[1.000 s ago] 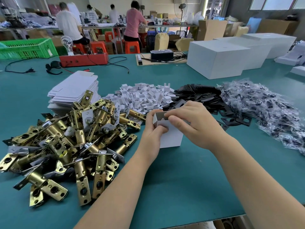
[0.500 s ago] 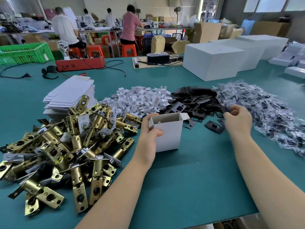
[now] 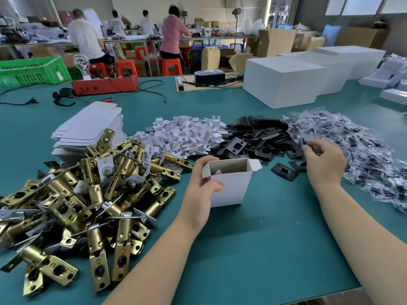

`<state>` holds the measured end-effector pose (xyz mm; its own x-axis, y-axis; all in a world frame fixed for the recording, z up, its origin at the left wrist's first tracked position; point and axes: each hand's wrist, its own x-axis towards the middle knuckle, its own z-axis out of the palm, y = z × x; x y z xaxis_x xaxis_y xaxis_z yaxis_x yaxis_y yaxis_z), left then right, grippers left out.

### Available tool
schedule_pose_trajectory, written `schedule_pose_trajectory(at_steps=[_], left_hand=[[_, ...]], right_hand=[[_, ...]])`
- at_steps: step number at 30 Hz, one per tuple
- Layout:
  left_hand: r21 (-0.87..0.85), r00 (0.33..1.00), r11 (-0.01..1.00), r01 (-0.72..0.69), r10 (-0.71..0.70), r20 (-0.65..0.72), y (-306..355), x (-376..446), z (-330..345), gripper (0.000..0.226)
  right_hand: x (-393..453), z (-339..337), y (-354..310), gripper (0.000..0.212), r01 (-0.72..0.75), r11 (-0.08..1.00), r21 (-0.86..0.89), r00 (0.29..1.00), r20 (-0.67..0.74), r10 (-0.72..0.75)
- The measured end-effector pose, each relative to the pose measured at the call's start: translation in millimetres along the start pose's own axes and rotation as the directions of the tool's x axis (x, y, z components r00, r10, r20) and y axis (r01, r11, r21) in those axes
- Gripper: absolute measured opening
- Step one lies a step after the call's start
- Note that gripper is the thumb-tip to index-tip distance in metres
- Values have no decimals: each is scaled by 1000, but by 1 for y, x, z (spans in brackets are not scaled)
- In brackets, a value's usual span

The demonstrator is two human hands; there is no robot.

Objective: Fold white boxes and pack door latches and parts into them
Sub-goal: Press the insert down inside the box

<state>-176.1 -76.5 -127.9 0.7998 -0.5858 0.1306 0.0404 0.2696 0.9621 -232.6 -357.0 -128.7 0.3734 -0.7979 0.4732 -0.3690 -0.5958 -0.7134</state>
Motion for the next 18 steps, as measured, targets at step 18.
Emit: schedule_pose_trajectory(at_steps=[18], left_hand=[[-25,1000,999,-31,31,7,4,-2,0,52]], right_hand=[[-75,-46,-156,7,617,734,283,514,561,-648]])
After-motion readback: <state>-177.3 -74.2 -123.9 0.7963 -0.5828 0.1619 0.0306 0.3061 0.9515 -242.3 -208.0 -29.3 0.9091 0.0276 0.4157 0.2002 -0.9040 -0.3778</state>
